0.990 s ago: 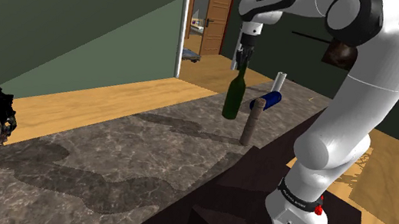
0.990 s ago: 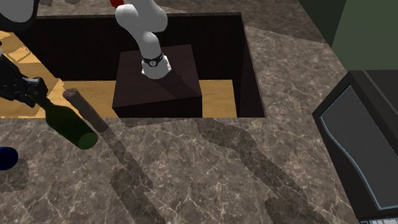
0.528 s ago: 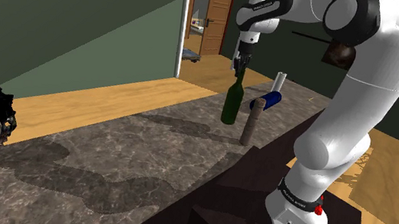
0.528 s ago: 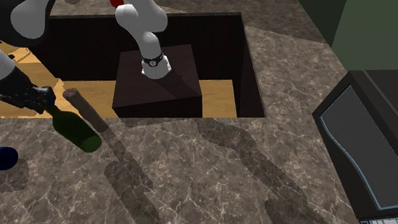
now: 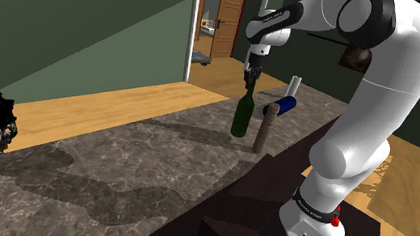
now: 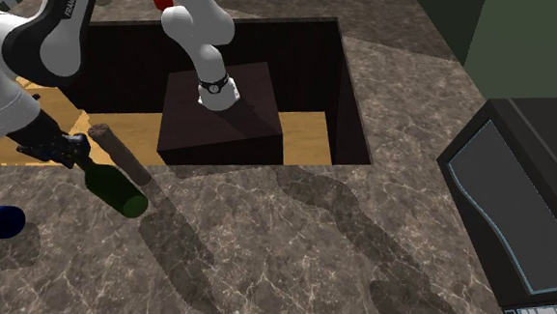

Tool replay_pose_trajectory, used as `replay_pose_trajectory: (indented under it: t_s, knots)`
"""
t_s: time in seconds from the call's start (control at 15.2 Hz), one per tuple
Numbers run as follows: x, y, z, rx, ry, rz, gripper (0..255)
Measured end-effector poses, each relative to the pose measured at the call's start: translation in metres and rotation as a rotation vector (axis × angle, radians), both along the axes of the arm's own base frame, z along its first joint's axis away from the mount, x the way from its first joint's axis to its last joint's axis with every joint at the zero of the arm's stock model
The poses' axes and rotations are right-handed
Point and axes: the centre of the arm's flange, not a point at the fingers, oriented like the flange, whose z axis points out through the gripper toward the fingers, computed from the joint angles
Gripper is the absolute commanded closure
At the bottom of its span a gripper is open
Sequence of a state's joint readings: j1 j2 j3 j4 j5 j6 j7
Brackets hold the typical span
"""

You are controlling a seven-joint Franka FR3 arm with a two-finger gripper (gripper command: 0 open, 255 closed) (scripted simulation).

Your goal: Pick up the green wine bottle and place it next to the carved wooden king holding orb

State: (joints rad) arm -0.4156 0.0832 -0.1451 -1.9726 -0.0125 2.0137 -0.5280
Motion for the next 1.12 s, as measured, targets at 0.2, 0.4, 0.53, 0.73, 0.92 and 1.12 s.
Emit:
replay_pose_trajectory:
  t_s: [0.2, 0.4, 0.53, 0.73, 0.92, 1.12]
  knots:
    - [0.002, 0.0, -0.015, 0.0, 0.0, 0.0, 255]
    - [0.002, 0.0, -0.031, 0.0, 0.0, 0.0, 255]
    - [0.002, 0.0, -0.035, 0.0, 0.0, 0.0, 255]
    - [0.002, 0.0, -0.037, 0.0, 0.0, 0.0, 255]
    - [0.002, 0.001, -0.037, 0.0, 0.0, 0.0, 0]
    - [0.002, 0.001, -0.037, -0.001, -0.001, 0.0, 0]
